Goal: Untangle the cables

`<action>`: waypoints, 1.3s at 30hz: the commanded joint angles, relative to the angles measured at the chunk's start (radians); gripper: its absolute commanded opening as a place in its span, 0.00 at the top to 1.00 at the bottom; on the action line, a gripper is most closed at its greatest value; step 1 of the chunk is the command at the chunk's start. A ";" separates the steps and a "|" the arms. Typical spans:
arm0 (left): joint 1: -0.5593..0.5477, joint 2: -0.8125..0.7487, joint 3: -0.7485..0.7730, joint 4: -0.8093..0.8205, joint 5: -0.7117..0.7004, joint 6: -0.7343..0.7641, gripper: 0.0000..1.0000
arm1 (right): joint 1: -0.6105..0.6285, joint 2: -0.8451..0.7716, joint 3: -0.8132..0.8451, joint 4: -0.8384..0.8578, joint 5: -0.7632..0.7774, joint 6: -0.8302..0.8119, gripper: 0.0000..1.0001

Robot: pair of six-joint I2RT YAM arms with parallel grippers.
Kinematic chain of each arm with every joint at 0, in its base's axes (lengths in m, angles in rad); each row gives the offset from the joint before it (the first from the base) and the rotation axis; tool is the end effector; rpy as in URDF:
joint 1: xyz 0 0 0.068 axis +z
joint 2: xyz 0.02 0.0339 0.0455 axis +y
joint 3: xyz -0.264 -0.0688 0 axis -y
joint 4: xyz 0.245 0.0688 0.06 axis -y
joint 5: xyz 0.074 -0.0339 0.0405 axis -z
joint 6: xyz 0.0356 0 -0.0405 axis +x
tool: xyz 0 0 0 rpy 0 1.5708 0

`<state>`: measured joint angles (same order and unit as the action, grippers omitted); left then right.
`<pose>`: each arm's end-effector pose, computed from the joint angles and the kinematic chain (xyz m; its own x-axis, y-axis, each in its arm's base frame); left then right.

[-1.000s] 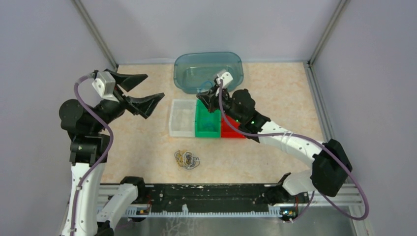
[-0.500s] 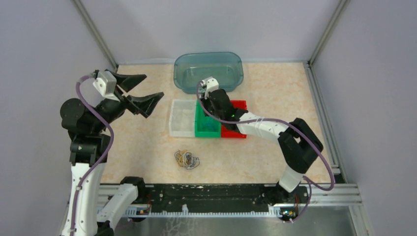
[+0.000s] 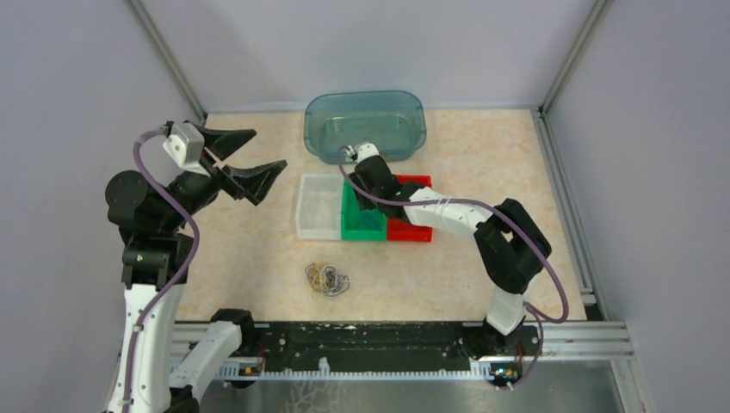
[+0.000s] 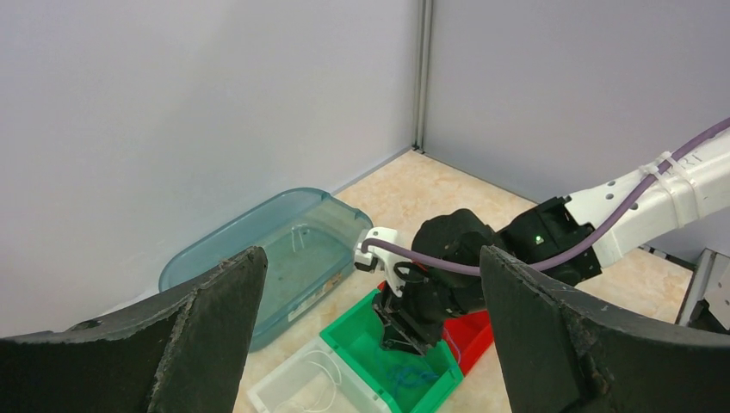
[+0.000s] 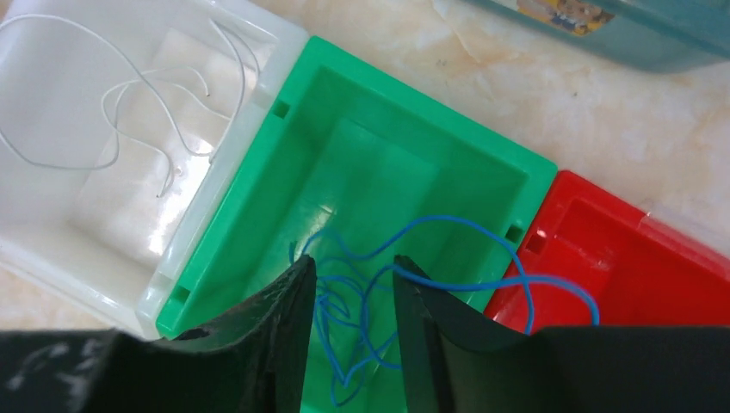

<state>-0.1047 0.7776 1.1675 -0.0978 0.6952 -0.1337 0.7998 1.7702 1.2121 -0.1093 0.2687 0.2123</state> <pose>0.1296 -0.0365 0.4765 0.1918 -0.1231 -0.9737 0.7223 0.6894 0.0552 0.2834 0.2781 0.2264 -0.5367 -0.2609 -0.8024 -0.4430 0.8965 0.0049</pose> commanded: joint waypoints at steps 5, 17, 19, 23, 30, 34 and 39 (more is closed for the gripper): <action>0.002 0.007 0.037 0.010 -0.010 0.005 0.01 | -0.008 -0.064 0.130 -0.136 -0.019 0.009 0.47; 0.002 0.011 0.033 0.015 -0.012 0.012 0.01 | -0.040 -0.137 0.207 -0.187 -0.175 0.057 0.53; 0.002 0.010 0.033 0.015 -0.013 0.012 0.01 | -0.052 -0.126 0.220 -0.184 -0.176 0.065 0.57; 0.002 0.009 0.035 0.011 -0.016 0.015 0.01 | -0.078 -0.058 0.205 -0.181 -0.187 0.097 0.66; 0.001 0.012 0.017 -0.068 -0.001 0.079 0.01 | 0.030 -0.256 -0.029 0.019 -0.231 -0.044 0.38; 0.001 0.010 -0.023 -0.105 -0.005 0.148 0.01 | 0.169 -0.308 -0.065 -0.035 -0.210 -0.100 0.31; 0.001 0.005 -0.094 -0.130 0.018 0.207 0.01 | 0.306 -0.324 -0.195 0.088 -0.285 -0.050 0.34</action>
<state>-0.1047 0.7891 1.1198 -0.1852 0.6910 0.0067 1.0340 1.4864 1.1023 -0.1543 0.0498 0.1535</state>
